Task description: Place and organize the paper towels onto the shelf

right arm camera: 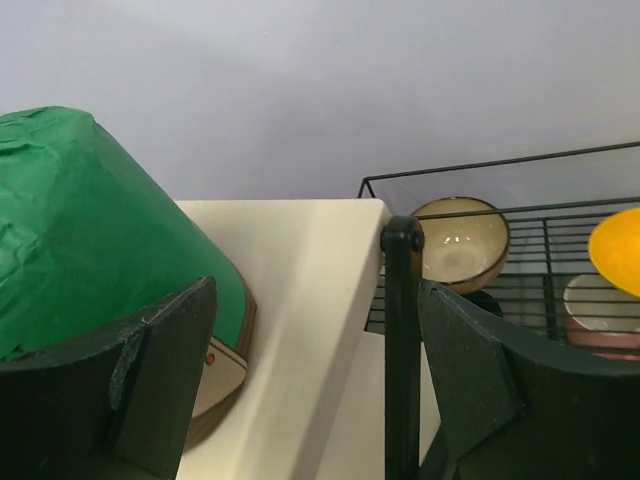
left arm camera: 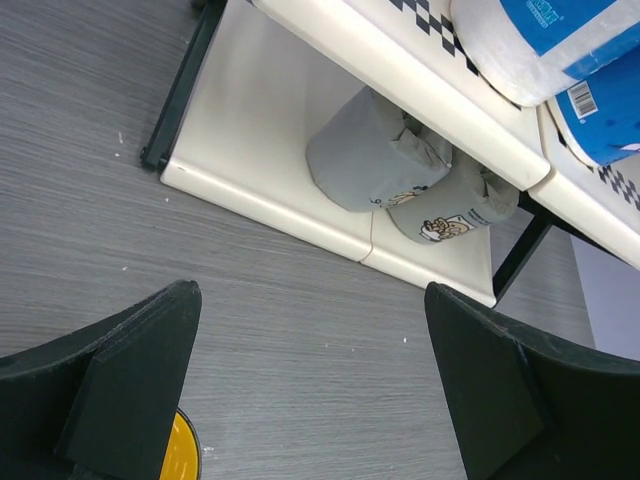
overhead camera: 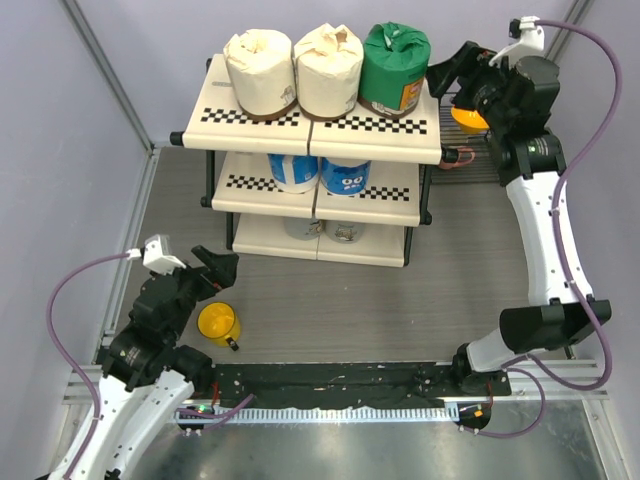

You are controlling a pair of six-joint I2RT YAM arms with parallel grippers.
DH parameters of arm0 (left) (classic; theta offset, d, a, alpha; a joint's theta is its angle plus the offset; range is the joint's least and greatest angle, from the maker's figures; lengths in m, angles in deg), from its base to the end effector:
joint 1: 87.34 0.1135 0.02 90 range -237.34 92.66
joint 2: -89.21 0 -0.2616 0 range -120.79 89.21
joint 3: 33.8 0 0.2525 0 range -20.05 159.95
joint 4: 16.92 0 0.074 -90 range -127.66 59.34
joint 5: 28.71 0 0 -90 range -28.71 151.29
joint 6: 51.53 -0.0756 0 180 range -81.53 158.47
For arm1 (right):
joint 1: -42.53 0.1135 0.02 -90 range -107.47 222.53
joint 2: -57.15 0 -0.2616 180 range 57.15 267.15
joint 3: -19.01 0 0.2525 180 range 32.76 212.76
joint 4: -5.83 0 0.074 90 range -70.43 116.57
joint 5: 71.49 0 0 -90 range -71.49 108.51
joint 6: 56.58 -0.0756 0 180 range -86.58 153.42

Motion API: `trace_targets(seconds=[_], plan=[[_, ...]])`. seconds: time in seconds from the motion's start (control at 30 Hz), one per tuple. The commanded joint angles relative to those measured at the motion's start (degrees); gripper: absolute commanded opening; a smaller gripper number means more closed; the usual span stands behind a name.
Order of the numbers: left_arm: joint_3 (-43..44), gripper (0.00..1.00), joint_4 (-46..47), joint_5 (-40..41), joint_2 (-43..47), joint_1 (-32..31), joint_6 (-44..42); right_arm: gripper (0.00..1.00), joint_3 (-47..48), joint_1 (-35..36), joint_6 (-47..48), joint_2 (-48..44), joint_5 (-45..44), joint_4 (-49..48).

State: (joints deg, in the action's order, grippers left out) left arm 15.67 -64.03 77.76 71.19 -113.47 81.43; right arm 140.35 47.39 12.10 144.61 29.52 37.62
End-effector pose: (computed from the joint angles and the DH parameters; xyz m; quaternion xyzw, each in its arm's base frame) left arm 0.1241 -0.0370 0.2866 -0.2010 0.7675 -0.2451 0.5572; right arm 0.3636 0.0454 0.5210 0.0305 0.6937 0.2271 0.6829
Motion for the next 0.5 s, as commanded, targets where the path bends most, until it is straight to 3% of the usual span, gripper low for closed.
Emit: trace_targets(seconds=[0.0,0.23,0.37,0.4,0.47], plan=[[4.0,1.0,-0.2,0.7,-1.2,-0.1,-3.4,0.87,-3.5,0.1,1.2,-8.5,-13.4,-3.2],[6.8,1.0,-1.5,2.1,-4.4,-0.1,-5.4,0.87,-17.5,0.1,-1.1,-23.9,-28.4,-4.9],[7.3,1.0,-1.4,1.3,-6.8,-0.1,-5.5,0.89,-28.2,0.1,-3.1,-35.4,-27.0,-4.1],[7.5,1.0,-1.4,1.1,-7.5,-0.1,-5.5,0.99,-30.1,0.1,-3.9,-37.4,-25.9,-4.1],[7.6,1.0,-1.2,0.6,-8.6,-0.1,-5.5,1.0,-36.0,0.1,-4.7,-40.6,-22.4,-4.1]])
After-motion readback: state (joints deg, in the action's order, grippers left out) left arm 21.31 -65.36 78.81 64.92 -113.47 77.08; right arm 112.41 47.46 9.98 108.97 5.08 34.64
